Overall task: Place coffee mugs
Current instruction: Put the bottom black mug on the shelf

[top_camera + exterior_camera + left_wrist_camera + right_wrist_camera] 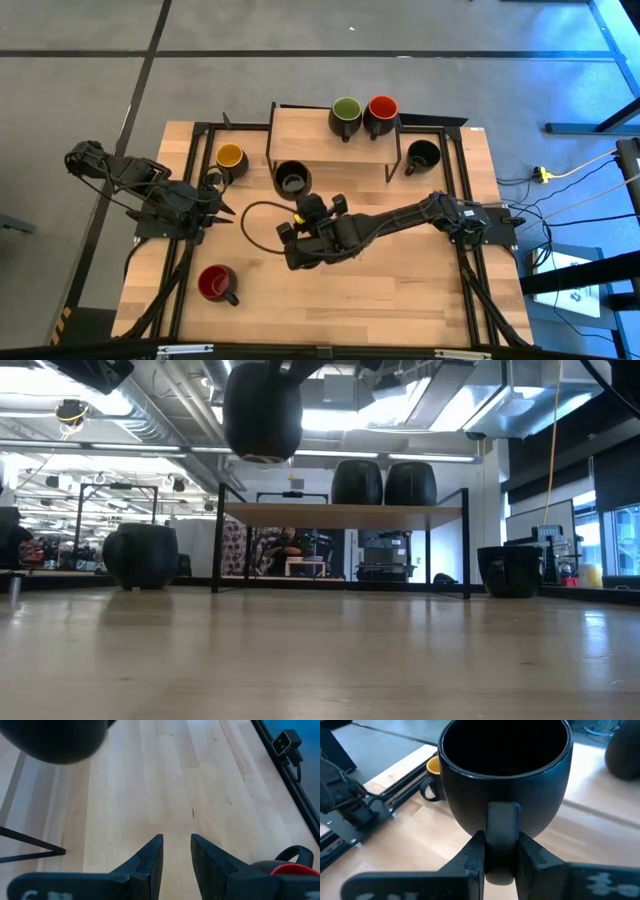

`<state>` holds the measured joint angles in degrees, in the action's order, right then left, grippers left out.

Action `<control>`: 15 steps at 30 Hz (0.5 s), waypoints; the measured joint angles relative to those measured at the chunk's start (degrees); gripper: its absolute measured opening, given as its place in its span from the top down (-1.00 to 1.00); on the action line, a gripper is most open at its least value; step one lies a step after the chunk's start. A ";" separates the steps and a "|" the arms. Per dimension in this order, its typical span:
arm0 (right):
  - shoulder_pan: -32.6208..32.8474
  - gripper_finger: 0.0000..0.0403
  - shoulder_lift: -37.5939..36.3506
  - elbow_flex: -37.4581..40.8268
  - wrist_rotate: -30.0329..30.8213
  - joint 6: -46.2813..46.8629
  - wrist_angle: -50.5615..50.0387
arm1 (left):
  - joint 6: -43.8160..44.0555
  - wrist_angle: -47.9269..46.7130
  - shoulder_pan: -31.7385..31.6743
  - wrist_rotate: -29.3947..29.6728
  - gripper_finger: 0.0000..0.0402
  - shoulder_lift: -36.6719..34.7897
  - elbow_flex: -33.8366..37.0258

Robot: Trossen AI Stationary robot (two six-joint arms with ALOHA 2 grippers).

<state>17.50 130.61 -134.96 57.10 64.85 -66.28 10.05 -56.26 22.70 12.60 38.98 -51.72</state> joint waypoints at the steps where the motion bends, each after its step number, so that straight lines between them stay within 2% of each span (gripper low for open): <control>1: -0.06 0.77 -0.22 0.00 0.28 -0.60 0.02 | -0.01 0.01 -0.01 0.00 0.53 0.02 0.00; 15: -3.83 0.77 -2.91 -0.02 2.22 -2.59 -1.33 | 0.01 1.15 -0.02 0.46 0.53 0.02 0.00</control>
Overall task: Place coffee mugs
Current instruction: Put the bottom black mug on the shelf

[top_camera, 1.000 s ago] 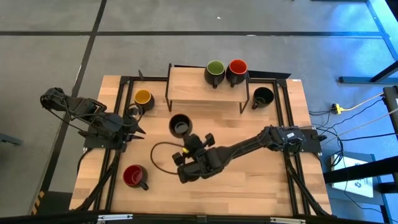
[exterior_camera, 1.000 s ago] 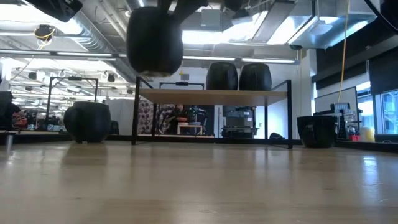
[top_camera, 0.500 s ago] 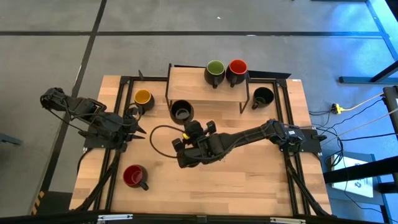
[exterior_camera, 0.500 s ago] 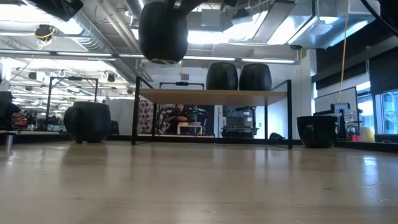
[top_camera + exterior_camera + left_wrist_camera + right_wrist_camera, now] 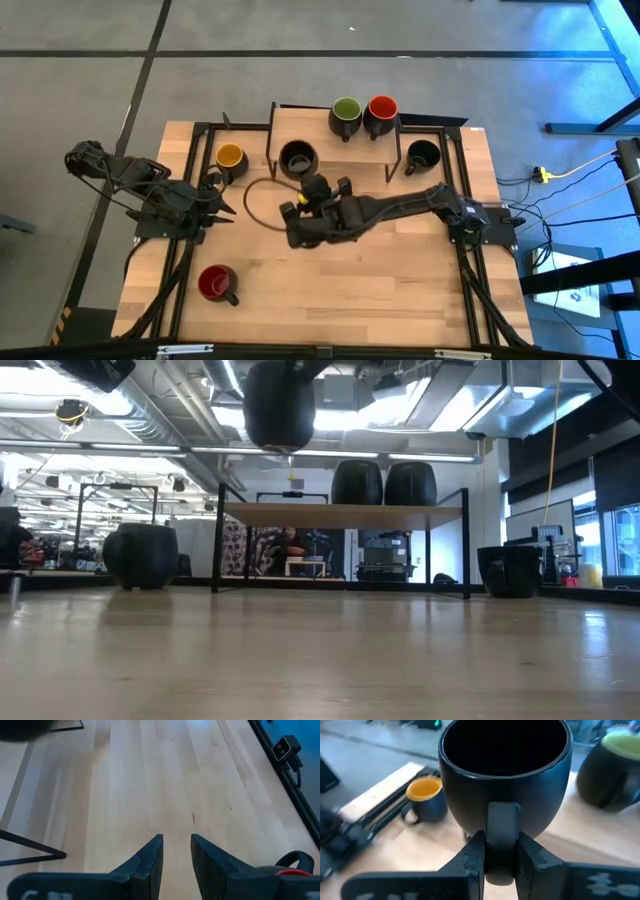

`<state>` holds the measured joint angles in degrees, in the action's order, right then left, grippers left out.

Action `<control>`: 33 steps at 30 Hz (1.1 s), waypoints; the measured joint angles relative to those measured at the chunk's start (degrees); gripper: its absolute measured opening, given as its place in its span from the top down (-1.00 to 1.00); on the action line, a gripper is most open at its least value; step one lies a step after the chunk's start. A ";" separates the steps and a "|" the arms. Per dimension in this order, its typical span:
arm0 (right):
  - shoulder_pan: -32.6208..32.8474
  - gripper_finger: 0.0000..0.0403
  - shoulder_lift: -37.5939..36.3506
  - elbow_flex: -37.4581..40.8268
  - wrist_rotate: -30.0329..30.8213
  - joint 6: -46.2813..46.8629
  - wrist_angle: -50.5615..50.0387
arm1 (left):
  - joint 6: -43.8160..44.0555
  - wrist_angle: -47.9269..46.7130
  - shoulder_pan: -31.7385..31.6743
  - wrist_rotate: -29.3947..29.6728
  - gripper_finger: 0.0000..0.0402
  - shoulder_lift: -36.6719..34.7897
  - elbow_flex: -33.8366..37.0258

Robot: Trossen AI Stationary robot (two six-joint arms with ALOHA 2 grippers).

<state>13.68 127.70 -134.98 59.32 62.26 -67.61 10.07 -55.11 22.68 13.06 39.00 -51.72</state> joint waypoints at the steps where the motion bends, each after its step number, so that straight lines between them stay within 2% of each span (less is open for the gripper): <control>1: -0.55 0.77 -0.23 0.00 0.46 -0.13 -0.07 | 0.02 0.10 0.00 0.00 0.53 0.00 0.00; 21: -14.59 0.77 0.54 0.07 -4.14 -1.05 9.49 | 0.33 1.86 0.00 0.00 0.53 0.00 0.00; 33: -20.46 0.77 3.24 0.09 -10.32 0.12 10.70 | 0.37 1.88 0.00 2.80 0.53 0.02 0.00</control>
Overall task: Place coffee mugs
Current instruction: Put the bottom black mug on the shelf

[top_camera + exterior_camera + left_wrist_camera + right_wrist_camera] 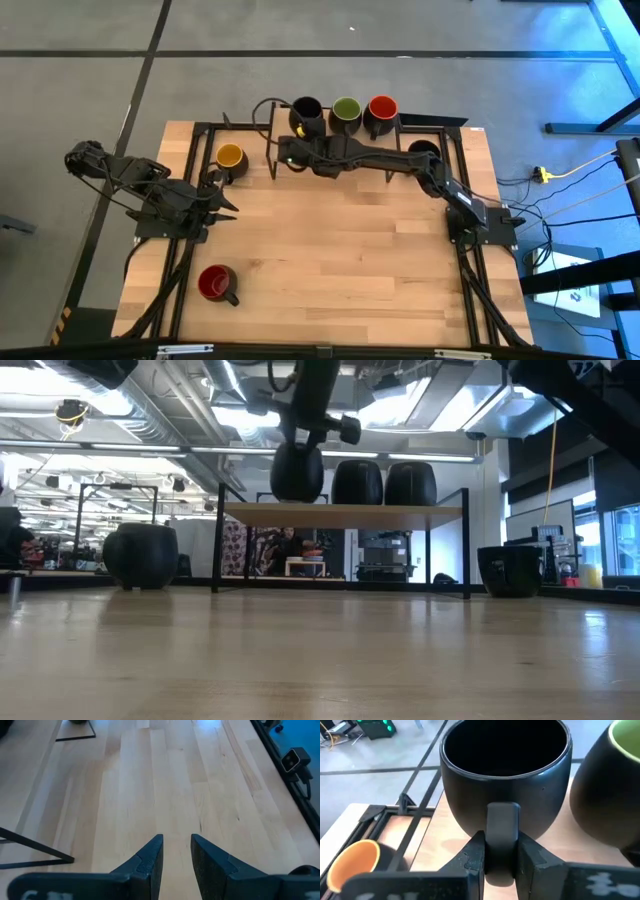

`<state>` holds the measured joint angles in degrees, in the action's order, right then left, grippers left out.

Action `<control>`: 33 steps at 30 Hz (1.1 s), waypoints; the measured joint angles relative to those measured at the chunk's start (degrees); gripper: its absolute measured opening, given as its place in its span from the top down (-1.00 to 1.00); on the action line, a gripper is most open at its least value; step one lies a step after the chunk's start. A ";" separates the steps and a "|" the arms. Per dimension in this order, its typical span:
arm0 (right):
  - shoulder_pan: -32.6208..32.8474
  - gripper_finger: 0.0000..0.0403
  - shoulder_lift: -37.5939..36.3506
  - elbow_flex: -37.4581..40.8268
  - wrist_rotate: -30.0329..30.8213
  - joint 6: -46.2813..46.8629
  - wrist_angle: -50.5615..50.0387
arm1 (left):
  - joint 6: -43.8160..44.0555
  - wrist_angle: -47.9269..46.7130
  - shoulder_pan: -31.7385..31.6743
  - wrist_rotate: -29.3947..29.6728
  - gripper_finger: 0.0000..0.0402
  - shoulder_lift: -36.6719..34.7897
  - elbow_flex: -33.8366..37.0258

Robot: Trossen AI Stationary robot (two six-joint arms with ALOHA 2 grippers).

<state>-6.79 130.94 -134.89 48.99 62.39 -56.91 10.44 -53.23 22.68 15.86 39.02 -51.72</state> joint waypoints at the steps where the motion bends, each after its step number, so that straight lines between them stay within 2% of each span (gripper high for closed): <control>1: -0.26 0.77 0.09 0.00 -0.03 -0.02 -0.13 | 0.00 0.02 -0.02 0.06 0.53 0.02 0.00; 33: -4.17 0.77 0.48 0.61 -2.22 -2.43 -0.10 | -0.48 0.20 0.00 0.17 0.53 -0.02 0.00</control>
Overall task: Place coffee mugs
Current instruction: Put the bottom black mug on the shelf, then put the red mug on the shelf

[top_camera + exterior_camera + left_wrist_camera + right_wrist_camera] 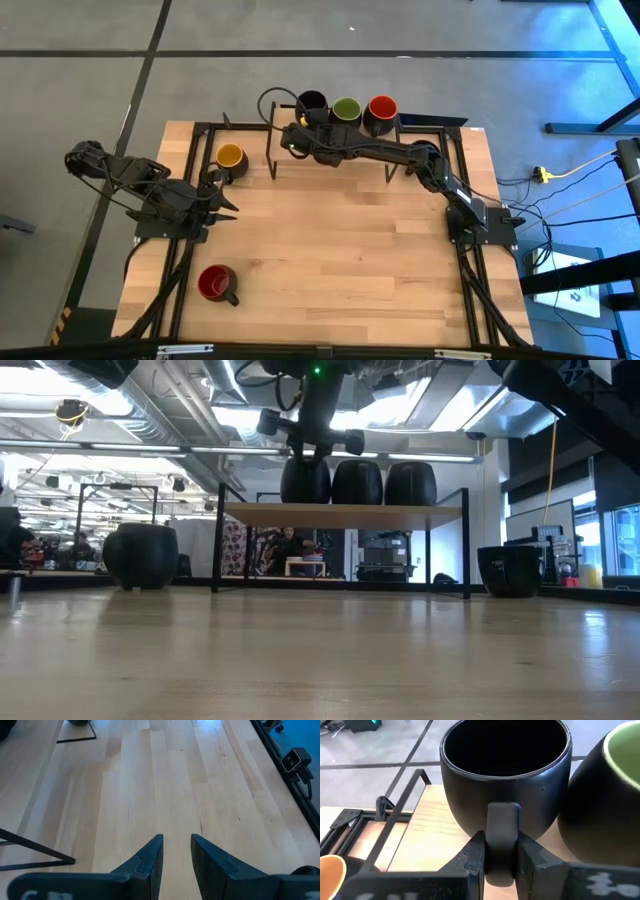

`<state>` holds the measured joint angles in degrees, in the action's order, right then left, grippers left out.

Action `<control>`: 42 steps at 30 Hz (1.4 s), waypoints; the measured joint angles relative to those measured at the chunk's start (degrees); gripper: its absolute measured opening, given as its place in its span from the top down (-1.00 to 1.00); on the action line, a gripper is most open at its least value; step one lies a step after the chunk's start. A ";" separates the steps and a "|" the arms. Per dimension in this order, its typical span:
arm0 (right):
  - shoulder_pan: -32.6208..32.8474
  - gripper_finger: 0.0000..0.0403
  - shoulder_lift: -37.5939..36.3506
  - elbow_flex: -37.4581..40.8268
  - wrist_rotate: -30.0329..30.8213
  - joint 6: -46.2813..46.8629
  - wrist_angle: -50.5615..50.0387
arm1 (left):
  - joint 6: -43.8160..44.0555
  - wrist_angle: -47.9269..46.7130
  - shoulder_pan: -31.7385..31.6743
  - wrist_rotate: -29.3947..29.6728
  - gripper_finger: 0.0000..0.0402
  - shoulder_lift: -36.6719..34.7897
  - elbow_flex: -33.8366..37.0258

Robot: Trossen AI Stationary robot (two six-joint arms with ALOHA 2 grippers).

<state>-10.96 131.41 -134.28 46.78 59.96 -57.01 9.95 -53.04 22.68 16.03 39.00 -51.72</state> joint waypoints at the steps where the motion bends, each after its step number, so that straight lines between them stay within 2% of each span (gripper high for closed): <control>1: 0.00 0.77 0.00 0.13 -0.12 0.02 -0.12 | -0.01 0.00 0.00 0.00 0.53 0.00 0.00; 8: 0.11 0.75 0.69 0.18 0.14 1.40 -0.80 | -0.02 0.00 0.00 0.00 0.53 0.00 0.00; 17: 0.05 0.33 0.70 0.18 1.27 1.20 0.98 | -0.02 0.00 0.00 -0.02 0.53 0.00 0.00; 24: 0.11 0.14 0.70 -0.12 1.33 1.05 0.33 | -0.02 0.00 0.00 -0.02 0.53 0.00 0.00; 42: 1.40 0.11 -4.47 -0.72 -1.77 -7.34 -0.57 | 0.03 -0.02 -0.01 -0.02 0.53 0.00 0.00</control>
<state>-9.56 126.94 -135.00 45.01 52.62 -57.58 9.98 -53.06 22.67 16.01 39.00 -51.72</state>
